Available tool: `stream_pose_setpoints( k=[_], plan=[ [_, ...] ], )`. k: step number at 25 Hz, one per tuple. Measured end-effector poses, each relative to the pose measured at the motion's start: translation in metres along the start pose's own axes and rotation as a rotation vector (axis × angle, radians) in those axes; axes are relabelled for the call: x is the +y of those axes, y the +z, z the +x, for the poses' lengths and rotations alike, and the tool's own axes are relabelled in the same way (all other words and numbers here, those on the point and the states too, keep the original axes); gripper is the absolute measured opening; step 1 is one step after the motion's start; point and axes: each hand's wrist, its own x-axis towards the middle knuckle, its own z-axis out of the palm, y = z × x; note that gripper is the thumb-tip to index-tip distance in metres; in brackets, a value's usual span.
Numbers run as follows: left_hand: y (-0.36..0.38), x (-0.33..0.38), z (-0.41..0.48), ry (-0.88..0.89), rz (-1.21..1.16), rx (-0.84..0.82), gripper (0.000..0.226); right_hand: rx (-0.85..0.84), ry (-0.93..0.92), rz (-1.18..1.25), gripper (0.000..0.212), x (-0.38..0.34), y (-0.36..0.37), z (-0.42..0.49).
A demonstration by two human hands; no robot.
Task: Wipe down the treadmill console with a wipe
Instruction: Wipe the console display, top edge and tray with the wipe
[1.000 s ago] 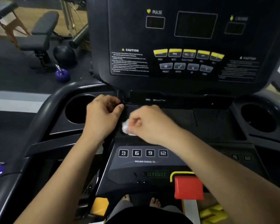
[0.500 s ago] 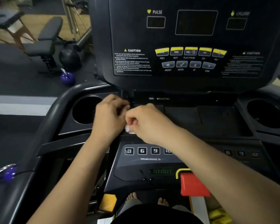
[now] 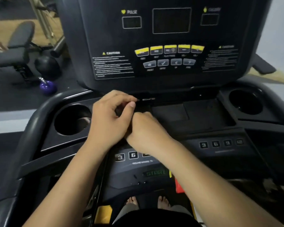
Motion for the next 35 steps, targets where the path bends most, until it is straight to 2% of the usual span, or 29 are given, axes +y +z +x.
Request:
stream_pose_setpoints(
  k=[3,5,7,9,12,15,17,21,24,26,29,30,33,35],
  plan=[
    [0.010,-0.005,0.003,-0.054,-0.001,-0.136,0.012,0.064,0.104,-0.213,0.023,0.047,-0.037,-0.014],
    [0.015,-0.008,-0.002,-0.044,0.029,-0.215,0.012,0.080,0.292,-0.315,0.017,0.087,-0.075,-0.036],
    [0.015,-0.010,-0.003,-0.032,0.050,-0.241,0.012,0.125,0.461,-0.310,0.014,0.105,-0.097,-0.054],
    [0.016,-0.009,0.000,-0.013,0.062,-0.258,0.012,0.154,0.385,-0.258,0.015,0.098,-0.088,-0.046],
    [0.018,-0.001,-0.001,0.025,0.119,-0.328,0.020,0.052,0.138,-0.110,0.020,0.051,-0.041,-0.017],
    [0.018,0.006,-0.010,0.017,0.177,-0.307,0.027,0.004,-0.027,-0.051,0.030,0.029,-0.024,-0.012],
    [0.018,0.005,-0.011,-0.010,0.222,-0.259,0.017,-0.032,-0.005,-0.117,0.031,0.052,-0.050,-0.022],
    [0.019,0.007,-0.011,-0.078,0.273,-0.209,0.012,-0.040,0.179,-0.336,0.038,0.125,-0.121,-0.054],
    [0.020,0.011,-0.013,-0.105,0.345,-0.221,0.010,0.016,0.140,-0.416,0.037,0.150,-0.122,-0.065],
    [0.022,0.013,-0.014,-0.087,0.407,-0.228,0.009,0.043,0.101,-0.343,0.028,0.156,-0.119,-0.058],
    [0.024,0.015,-0.014,-0.105,0.473,-0.160,0.009,0.227,0.171,-0.336,0.007,0.170,-0.134,-0.027],
    [0.025,0.014,-0.014,-0.109,0.487,-0.155,0.009,0.243,0.176,-0.375,0.010,0.173,-0.133,-0.022],
    [0.025,0.012,-0.014,-0.109,0.505,-0.159,0.009,0.104,0.003,-0.414,0.024,0.168,-0.114,-0.044],
    [0.025,0.009,-0.013,-0.102,0.508,-0.157,0.009,0.037,-0.024,-0.376,0.025,0.173,-0.114,-0.054]
  ],
)
